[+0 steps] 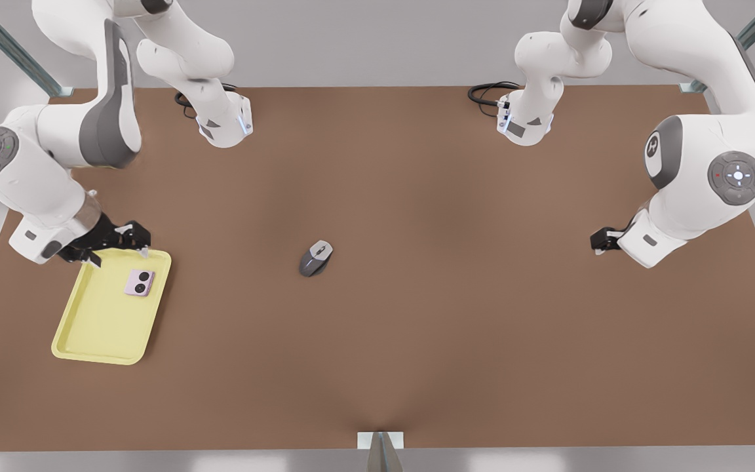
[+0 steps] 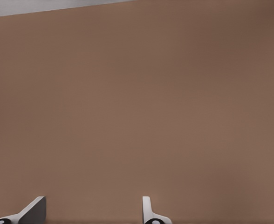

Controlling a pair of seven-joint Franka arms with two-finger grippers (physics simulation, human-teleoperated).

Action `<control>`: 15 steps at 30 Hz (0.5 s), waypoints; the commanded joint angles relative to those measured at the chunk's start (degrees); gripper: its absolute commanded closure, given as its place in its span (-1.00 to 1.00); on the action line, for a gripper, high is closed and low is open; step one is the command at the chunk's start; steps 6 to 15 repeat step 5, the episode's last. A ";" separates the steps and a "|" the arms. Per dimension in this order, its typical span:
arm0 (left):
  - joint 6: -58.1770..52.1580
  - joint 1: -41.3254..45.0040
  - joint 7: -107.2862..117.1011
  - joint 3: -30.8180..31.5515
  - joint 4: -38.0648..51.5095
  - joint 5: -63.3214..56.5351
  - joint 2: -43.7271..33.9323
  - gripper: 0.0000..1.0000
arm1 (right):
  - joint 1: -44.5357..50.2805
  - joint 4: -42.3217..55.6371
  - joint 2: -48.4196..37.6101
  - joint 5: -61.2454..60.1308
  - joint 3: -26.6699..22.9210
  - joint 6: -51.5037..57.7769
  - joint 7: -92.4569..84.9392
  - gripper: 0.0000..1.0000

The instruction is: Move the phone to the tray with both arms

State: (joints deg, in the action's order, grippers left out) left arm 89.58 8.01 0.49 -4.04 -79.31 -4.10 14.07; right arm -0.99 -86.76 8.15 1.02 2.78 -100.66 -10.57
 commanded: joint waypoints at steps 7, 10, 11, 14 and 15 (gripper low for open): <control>-0.10 0.08 0.39 -0.01 0.64 -0.21 0.08 -1.00 | -2.35 5.98 0.64 -2.78 -0.32 13.20 11.10 -1.00; -0.10 0.08 0.39 -0.01 0.64 -0.21 0.08 -1.00 | -2.35 5.98 0.64 -2.78 -0.32 13.20 11.10 -1.00; -0.10 0.08 0.39 -0.01 0.64 -0.21 0.08 -1.00 | -2.35 5.98 0.64 -2.78 -0.32 13.20 11.10 -1.00; -0.10 0.08 0.39 -0.01 0.64 -0.21 0.08 -1.00 | -2.35 5.98 0.64 -2.78 -0.32 13.20 11.10 -1.00; -0.10 0.08 0.39 -0.01 0.64 -0.21 0.08 -1.00 | -2.35 5.98 0.64 -2.78 -0.32 13.20 11.10 -1.00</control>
